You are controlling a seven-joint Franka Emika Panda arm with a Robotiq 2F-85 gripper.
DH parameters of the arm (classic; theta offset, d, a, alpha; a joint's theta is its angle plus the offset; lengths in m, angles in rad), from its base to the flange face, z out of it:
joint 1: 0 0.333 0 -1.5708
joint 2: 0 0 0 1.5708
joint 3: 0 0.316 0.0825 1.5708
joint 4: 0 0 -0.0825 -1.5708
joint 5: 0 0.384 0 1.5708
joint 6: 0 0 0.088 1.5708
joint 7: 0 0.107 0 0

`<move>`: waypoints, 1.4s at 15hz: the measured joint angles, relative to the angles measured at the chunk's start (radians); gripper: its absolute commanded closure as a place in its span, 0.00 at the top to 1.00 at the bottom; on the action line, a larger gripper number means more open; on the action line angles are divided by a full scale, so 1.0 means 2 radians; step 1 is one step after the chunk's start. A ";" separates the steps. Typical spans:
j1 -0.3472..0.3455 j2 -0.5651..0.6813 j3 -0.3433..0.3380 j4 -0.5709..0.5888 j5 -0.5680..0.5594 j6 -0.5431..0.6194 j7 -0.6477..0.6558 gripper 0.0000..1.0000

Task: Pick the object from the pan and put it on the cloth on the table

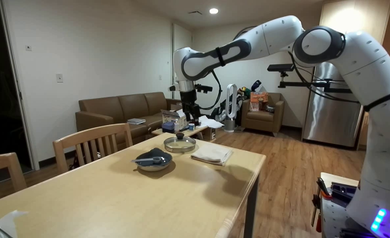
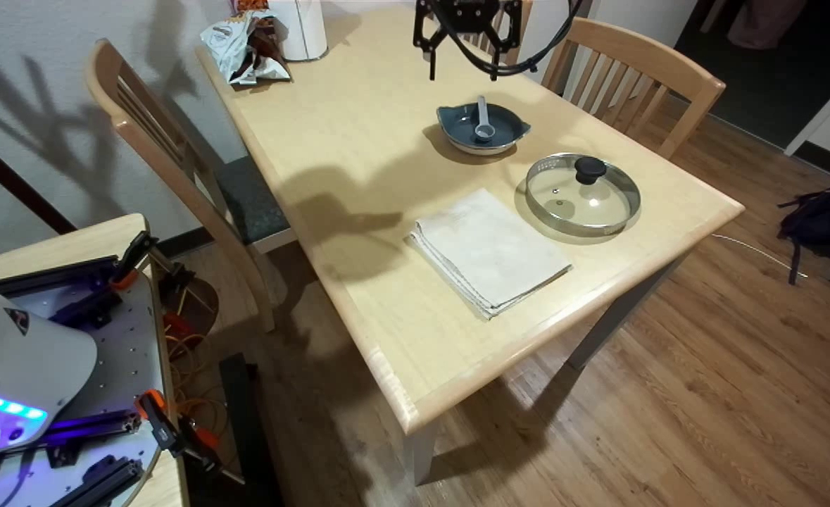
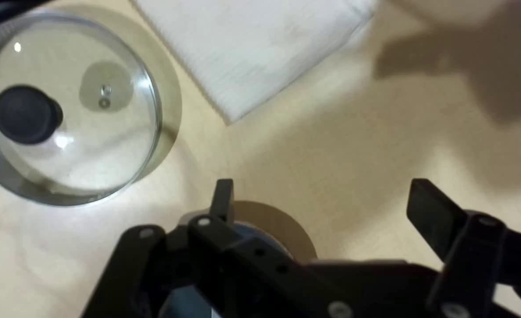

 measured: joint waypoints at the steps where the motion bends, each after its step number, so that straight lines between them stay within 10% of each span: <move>1: 0.000 0.014 0.006 0.000 0.003 0.033 -0.010 1.00; 6: 0.001 0.090 0.031 0.005 0.004 0.158 -0.091 1.00; 13: 0.011 0.116 0.033 0.024 0.003 0.183 -0.117 1.00; 21: 0.067 0.246 0.020 0.195 0.000 0.183 -0.146 1.00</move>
